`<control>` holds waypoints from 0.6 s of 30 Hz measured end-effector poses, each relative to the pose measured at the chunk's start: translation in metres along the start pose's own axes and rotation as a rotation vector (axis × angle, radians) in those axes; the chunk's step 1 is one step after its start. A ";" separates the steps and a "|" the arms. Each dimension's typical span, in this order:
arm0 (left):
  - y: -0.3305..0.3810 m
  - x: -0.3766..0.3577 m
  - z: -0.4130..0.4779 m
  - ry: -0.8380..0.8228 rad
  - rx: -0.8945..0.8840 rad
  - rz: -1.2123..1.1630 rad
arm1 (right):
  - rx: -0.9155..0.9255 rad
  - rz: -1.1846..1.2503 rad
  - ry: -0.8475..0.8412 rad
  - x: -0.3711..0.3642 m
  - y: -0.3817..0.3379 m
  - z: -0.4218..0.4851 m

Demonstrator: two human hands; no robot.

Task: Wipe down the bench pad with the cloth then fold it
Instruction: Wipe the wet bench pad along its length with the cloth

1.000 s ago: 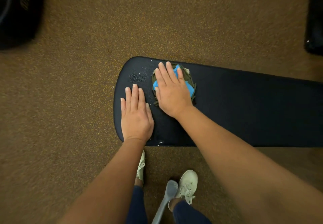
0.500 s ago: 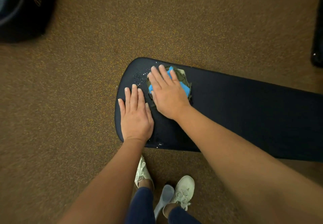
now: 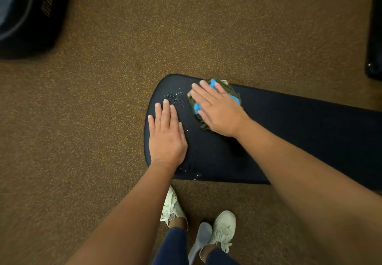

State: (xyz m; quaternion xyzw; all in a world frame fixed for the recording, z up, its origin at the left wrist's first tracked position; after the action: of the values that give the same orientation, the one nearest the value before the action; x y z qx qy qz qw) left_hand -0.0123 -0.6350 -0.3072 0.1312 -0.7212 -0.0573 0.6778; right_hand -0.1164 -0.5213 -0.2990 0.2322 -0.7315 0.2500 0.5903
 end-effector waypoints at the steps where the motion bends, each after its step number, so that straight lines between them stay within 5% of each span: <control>1: 0.000 0.000 0.000 -0.005 -0.005 0.002 | -0.025 0.005 -0.009 0.000 0.011 -0.002; 6: 0.001 -0.001 0.000 -0.017 -0.004 0.008 | -0.443 0.094 0.001 0.003 0.007 0.026; 12: 0.000 -0.001 -0.001 -0.027 -0.013 0.003 | -0.209 0.044 -0.013 0.005 0.012 0.006; 18: 0.000 -0.002 0.000 -0.022 -0.016 -0.009 | -0.676 0.123 0.023 0.000 0.020 0.019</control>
State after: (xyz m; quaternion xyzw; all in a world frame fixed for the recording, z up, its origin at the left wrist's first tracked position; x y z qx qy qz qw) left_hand -0.0119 -0.6344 -0.3087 0.1283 -0.7277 -0.0675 0.6704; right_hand -0.1432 -0.5181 -0.3037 -0.0239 -0.7790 0.0310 0.6258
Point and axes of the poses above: each hand's wrist, its own z-axis towards the middle knuckle, its own x-axis out of the back of the hand, y = z × x, the point moved 6 cm from there along z, towards the middle knuckle, and after that the axes turned 13 degrees about -x, right-handed, at the moved point
